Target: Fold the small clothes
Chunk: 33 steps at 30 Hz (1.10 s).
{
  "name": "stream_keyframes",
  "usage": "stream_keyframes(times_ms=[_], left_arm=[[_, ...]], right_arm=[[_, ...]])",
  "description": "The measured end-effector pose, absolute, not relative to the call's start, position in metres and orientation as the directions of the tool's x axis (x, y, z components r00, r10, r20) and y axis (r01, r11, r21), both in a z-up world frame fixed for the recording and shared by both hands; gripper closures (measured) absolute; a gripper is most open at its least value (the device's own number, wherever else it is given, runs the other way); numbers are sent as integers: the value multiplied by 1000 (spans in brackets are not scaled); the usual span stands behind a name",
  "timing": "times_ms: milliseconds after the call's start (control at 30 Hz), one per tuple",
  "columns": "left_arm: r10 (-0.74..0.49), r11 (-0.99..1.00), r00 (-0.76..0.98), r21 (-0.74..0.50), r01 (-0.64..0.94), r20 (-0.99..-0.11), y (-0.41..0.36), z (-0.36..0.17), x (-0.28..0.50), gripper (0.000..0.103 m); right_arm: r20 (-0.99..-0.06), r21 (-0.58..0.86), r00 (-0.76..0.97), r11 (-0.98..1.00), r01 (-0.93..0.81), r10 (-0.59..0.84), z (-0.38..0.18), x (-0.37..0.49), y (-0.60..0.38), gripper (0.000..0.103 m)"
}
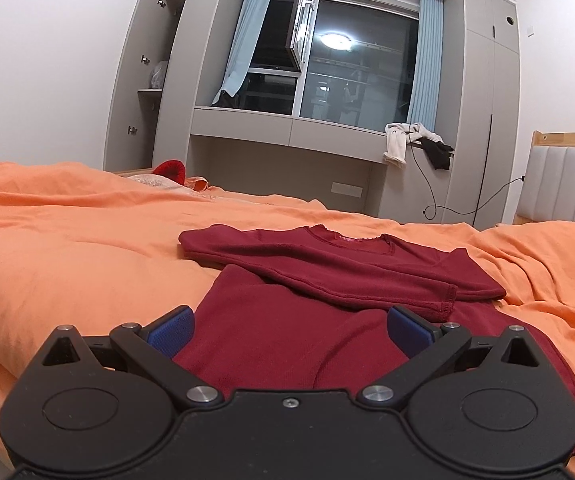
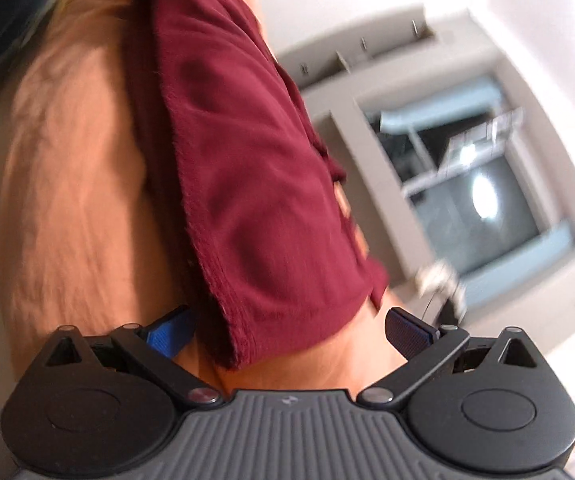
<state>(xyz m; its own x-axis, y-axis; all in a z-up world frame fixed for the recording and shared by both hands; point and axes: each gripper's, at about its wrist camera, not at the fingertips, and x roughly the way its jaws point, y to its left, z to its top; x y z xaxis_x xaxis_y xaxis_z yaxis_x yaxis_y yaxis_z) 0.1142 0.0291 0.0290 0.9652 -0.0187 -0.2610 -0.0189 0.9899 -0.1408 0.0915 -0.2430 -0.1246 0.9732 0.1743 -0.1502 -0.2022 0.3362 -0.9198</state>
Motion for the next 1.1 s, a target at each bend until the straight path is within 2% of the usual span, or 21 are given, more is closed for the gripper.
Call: stream_keyframes(times_ms=[33, 100, 167, 200, 233, 267, 333, 433, 567, 800, 933, 1100], left_arm=[[-19, 990, 965, -141, -18, -261, 29, 29, 114, 1], [-18, 990, 965, -140, -19, -261, 29, 29, 114, 1], [-19, 990, 965, -141, -18, -260, 29, 29, 114, 1], [-20, 990, 965, -142, -17, -260, 29, 29, 114, 1], [-20, 990, 966, -143, -17, -259, 29, 29, 114, 1], [-19, 990, 966, -142, -18, -259, 29, 29, 114, 1], [-18, 990, 965, -140, -19, -260, 29, 28, 114, 1], [-20, 990, 966, -140, -17, -257, 29, 28, 114, 1], [-46, 988, 970, -152, 9, -239, 30, 29, 111, 1], [-166, 974, 976, -180, 140, -139, 26, 34, 80, 1], [-238, 967, 965, -119, 225, -112, 14, 32, 61, 1], [-326, 944, 929, 0, 331, -176, -12, 20, 51, 1]], right_arm=[[-138, -931, 970, 309, -196, 199, -127, 88, -240, 2], [-161, -930, 956, 287, -230, 246, -127, 84, -236, 18], [-188, -920, 943, 287, -267, 273, -126, 83, -234, 41], [-195, -918, 938, 285, -278, 287, -127, 83, -232, 48], [-197, -917, 936, 282, -281, 292, -127, 83, -230, 65], [-197, -918, 935, 281, -282, 295, -126, 83, -229, 77], [-196, -911, 930, 292, -290, 311, -125, 81, -225, 83], [-175, -900, 926, 327, -287, 333, -116, 75, -223, 89], [-132, -884, 931, 385, -266, 340, -105, 68, -230, 92], [-94, -786, 931, 548, -287, 353, -70, 69, -246, 94], [-74, -737, 933, 611, -290, 353, -54, 70, -255, 95], [-59, -667, 940, 687, -288, 336, -34, 74, -272, 95]])
